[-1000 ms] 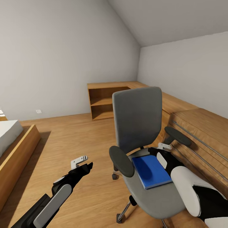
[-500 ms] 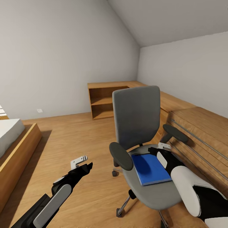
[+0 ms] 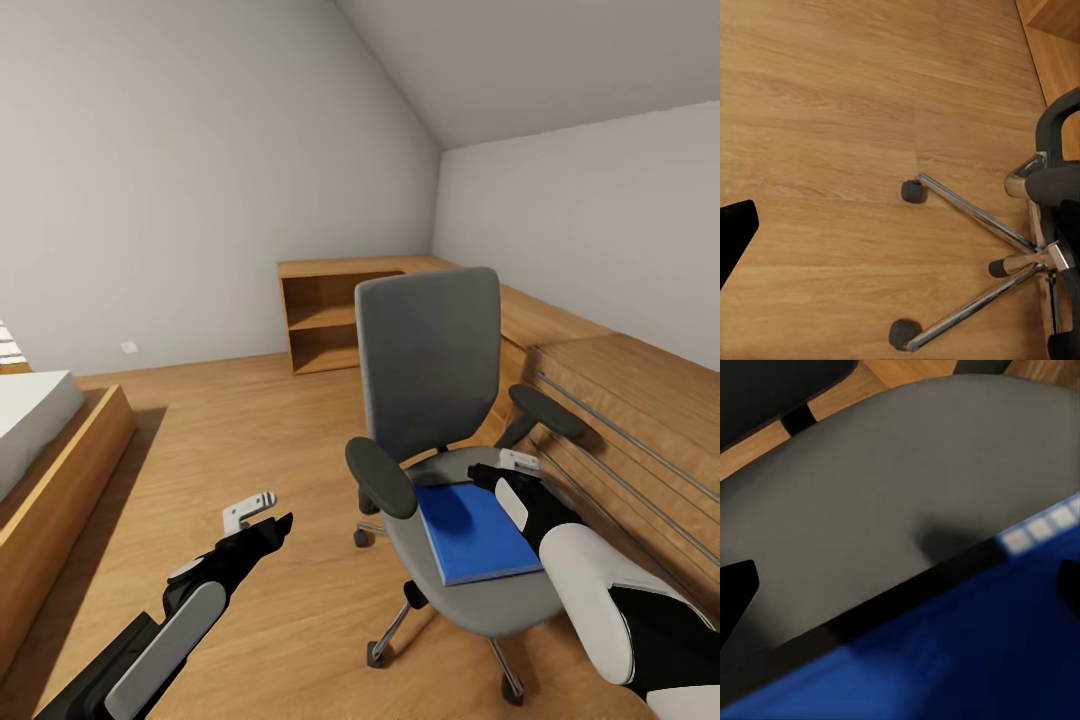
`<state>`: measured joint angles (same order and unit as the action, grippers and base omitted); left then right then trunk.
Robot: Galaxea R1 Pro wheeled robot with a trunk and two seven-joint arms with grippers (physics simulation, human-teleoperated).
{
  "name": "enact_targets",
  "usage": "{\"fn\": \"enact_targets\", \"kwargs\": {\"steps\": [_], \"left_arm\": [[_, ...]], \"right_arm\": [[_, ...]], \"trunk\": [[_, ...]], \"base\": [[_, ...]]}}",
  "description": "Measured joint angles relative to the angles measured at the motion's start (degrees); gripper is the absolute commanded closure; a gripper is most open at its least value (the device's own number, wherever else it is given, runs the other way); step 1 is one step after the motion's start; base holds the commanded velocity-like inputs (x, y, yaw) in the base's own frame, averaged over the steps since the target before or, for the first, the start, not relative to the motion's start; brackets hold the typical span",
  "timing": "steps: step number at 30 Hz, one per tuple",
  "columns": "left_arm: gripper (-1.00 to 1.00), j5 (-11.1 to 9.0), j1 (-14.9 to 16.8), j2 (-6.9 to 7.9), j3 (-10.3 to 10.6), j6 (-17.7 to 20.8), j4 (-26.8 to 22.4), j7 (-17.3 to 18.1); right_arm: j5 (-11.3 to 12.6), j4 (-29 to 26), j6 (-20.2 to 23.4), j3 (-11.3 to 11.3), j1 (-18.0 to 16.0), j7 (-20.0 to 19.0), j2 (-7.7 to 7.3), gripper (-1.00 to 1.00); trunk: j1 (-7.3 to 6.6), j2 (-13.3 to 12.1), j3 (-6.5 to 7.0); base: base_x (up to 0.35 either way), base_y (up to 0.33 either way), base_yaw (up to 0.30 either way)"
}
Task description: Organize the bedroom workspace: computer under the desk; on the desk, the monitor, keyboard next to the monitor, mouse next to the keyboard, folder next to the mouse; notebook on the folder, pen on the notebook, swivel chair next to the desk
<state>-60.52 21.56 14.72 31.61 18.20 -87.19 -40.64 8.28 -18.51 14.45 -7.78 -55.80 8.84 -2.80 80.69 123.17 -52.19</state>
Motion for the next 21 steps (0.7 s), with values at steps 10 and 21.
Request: {"fn": "enact_targets", "kwargs": {"steps": [10, 21], "left_arm": [[-1.00, -0.1, 0.0, 0.00, 0.0, 0.0, 0.0, 0.0], [-1.00, -0.2, 0.0, 0.00, 0.0, 0.1, 0.0, 0.0]], "right_arm": [[0.0, 0.5, 0.0, 0.0, 0.0, 0.0, -0.01, -1.00], [-0.2, 0.6, 0.0, 0.0, 0.0, 0.1, -0.02, -1.00]], "trunk": [[0.01, 0.0, 0.00], [0.03, 0.0, 0.00]], "base": [[-0.165, 0.000, 0.000], [-0.091, 0.000, 0.000]]}}
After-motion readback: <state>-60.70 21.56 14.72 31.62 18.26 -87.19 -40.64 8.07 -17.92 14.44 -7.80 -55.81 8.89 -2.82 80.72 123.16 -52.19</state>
